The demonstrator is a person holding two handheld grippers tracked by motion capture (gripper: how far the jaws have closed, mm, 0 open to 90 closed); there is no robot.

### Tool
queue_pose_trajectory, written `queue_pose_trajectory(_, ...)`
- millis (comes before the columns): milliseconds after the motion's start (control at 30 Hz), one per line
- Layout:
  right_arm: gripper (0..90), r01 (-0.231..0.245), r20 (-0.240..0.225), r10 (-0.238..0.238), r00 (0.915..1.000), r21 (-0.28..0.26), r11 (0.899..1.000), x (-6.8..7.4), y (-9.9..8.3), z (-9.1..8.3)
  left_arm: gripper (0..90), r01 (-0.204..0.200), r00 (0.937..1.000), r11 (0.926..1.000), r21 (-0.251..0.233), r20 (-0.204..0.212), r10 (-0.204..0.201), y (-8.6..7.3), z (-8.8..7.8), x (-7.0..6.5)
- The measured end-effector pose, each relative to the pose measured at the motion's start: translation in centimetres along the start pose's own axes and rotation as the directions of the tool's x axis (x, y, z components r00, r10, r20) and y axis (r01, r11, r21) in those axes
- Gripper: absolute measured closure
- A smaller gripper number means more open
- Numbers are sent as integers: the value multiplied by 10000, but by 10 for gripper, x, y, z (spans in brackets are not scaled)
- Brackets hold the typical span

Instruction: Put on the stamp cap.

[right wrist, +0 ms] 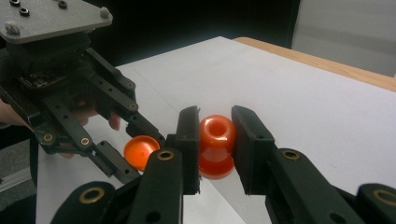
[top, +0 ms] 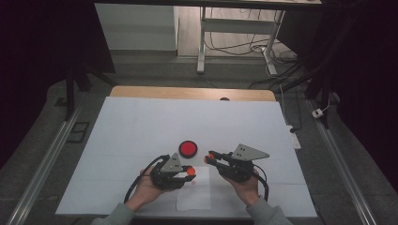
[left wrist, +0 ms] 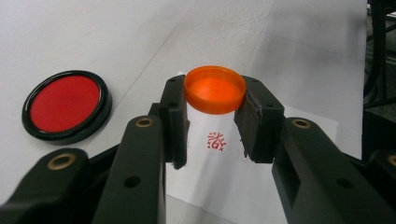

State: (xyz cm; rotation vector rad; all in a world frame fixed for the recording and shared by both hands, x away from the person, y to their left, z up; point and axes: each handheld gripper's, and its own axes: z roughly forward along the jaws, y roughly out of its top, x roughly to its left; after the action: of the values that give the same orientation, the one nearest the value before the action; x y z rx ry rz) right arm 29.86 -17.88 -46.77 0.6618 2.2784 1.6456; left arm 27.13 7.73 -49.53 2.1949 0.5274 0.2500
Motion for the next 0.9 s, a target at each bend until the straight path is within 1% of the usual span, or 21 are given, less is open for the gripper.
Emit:
queue_pose_trajectory(33, 720, -3, 20, 3, 10000, -4, 10000, 0, 0, 0, 648, -77, 10000, 9999, 78, 23, 77, 1, 1, 0)
queue_pose_trajectory(167, 721, -39, 37, 39, 10000, -19, 10000, -1, 0, -1, 647, -162, 9998, 9998, 100, 87, 161, 3, 4, -2)
queue_pose_trajectory(300, 721, -33, 1, 33, 10000, 11, 10000, 0, -1, 0, 647, -152, 9998, 9998, 107, 122, 151, 3, 7, -4)
queue_pose_trajectory(367, 721, -42, -47, 42, 10000, 55, 10000, 0, -1, 1, 647, -215, 9997, 9996, 157, 122, 213, 4, 10, -4)
queue_pose_trajectory(733, 721, -4, -298, 9, 9996, 176, 9998, 5, -3, 6, 647, -106, 9998, 9997, 231, 150, 102, 7, 23, -1)
queue_pose_trajectory(900, 721, 12, -440, -1, 9990, 250, 9997, 8, -5, 9, 647, -91, 9999, 9997, 228, 139, 88, 8, 25, 0)
